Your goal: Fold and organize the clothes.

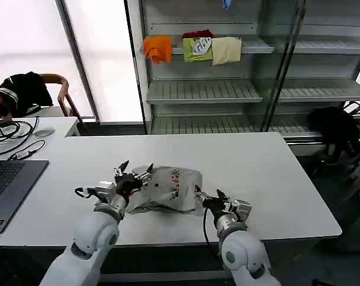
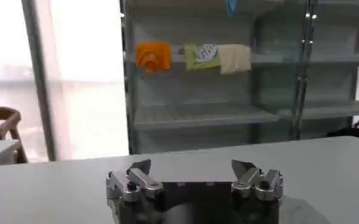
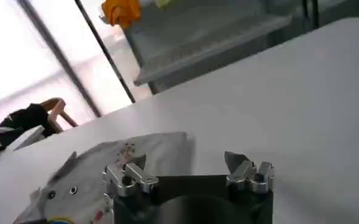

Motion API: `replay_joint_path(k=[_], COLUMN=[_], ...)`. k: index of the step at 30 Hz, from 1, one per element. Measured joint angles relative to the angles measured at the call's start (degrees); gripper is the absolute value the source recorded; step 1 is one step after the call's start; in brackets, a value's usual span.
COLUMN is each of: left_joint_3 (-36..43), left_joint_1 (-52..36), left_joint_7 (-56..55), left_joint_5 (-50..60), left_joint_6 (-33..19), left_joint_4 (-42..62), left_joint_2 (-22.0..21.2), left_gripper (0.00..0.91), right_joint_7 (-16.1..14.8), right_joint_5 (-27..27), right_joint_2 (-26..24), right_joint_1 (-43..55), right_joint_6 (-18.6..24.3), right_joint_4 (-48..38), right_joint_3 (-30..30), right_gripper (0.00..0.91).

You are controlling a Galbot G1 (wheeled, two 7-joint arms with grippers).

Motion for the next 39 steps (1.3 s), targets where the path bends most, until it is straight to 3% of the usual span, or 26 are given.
replay_joint_path(k=[5,17,19,22,39], left_joint_3=[-1.99,-3.18,-3.39,-3.5,-3.64], left_joint_1=[1.65,3.72,3.96,4.16,4.71], left_joint_7=[-0.23,-0.6,-0.61,-0.6,-0.55], left_joint_5=[0.23,0.75,0.76,0.75,0.86], left_joint_6=[0.05,0.41,0.41,0.42,0.37], left_joint_4=[-1.12,-1.64,-1.64,-1.72,-1.27], left_joint_2=[1.03,1.56,1.63,1.67,1.2], left_gripper=[0.907,0.907,0.907,0.907,0.907], right_joint_7=[2.42,6.23,6.61,7.04,6.19], right_joint_5=[2.55,6.03,6.46,6.89,10.62], right_joint_2=[0.91,0.41,0.27,0.07,-4.6], right_joint_1=[0.33,-0.59,-0.85,-1.28,0.38], right_joint_6=[-0.11,-0.22,-0.25,-0.25,-0.51], right_joint_4=[-0.58,0.24,0.43,0.44,-0.61], right_joint_3=[-1.49,-3.03,-3.15,-3.28,-2.68], right_gripper=[0.806,0.252,0.222,0.02,0.0])
